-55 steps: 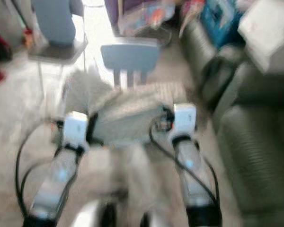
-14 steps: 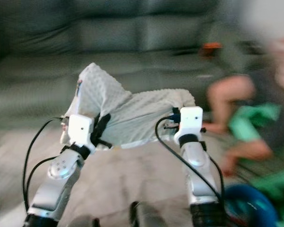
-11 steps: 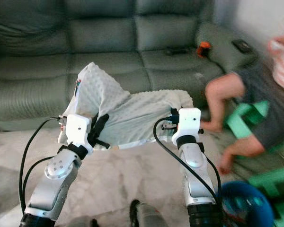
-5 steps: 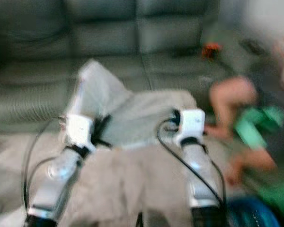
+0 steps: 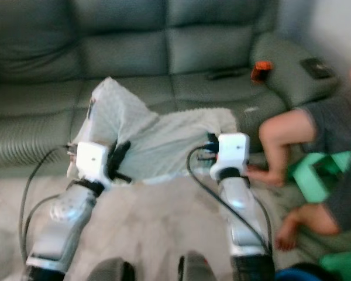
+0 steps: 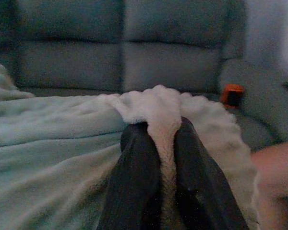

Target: Move the pillow to the sofa

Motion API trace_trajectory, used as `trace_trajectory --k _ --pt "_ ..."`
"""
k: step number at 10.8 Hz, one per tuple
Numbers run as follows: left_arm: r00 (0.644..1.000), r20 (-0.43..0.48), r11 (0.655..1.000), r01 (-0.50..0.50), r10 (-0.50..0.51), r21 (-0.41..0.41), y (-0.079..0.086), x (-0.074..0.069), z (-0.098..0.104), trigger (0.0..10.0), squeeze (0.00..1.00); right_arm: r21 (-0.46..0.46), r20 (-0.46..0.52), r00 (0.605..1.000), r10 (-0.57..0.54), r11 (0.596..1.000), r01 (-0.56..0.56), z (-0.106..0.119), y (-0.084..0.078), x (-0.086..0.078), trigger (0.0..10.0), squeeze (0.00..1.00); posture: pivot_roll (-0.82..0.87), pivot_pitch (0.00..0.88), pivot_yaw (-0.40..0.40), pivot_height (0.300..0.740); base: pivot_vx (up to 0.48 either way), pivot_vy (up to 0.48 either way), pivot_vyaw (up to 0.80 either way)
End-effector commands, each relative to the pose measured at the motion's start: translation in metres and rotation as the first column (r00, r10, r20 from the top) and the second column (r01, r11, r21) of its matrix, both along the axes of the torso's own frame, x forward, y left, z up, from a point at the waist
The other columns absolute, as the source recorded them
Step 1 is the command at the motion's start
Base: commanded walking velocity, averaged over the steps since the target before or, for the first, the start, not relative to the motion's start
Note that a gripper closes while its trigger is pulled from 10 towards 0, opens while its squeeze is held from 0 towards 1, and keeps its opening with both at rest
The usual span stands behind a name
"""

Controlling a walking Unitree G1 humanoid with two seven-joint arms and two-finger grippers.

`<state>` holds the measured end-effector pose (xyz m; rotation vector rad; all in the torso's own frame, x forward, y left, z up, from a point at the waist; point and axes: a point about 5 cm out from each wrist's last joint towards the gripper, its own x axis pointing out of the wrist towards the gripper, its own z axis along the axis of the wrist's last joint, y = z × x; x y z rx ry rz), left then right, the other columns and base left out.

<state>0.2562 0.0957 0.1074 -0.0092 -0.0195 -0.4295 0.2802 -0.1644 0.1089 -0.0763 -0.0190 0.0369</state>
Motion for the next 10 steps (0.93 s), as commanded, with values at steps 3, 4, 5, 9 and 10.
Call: trace_trajectory --k 3,4,5,9,10 --pt "0.998 0.035 0.998 -0.051 0.049 0.048 0.0083 0.0042 0.004 10.0 0.0 0.014 0.058 0.998 0.039 0.999 -0.04 0.0113 0.01 0.0011 10.0 0.0 -0.02 0.099 -0.023 0.74 0.281 0.0 0.41" --pt "0.998 0.034 0.997 -0.055 0.053 0.051 0.0085 0.0041 0.0034 10.0 0.0 0.02 0.052 0.998 0.034 0.999 -0.035 0.0105 0.0097 0.0013 10.0 0.0 -0.02 0.099 -0.022 0.74 0.0 0.0 0.0" --pt "0.998 0.03 0.997 -0.057 0.055 0.055 0.0092 0.0037 0.0025 10.0 0.0 0.018 0.05 0.998 0.034 0.999 -0.035 0.0098 0.009 0.0013 10.0 0.0 -0.02 0.099 -0.022 0.74 0.0 0.0 0.0" --pt "0.997 0.039 0.995 -0.074 0.071 0.063 0.013 0.0037 0.001 10.0 0.0 0.012 0.056 0.997 0.046 0.999 -0.047 0.0084 0.0112 -0.0017 10.0 0.0 -0.02 0.086 -0.019 0.74 0.0 0.0 0.3" --pt "0.997 0.035 0.995 -0.075 0.073 0.066 0.0133 0.0031 -0.0004 10.0 0.0 0.021 0.056 0.998 0.038 0.999 -0.04 0.007 0.0107 -0.0023 10.0 0.0 -0.02 0.077 -0.016 0.74 0.0 0.0 0.0"
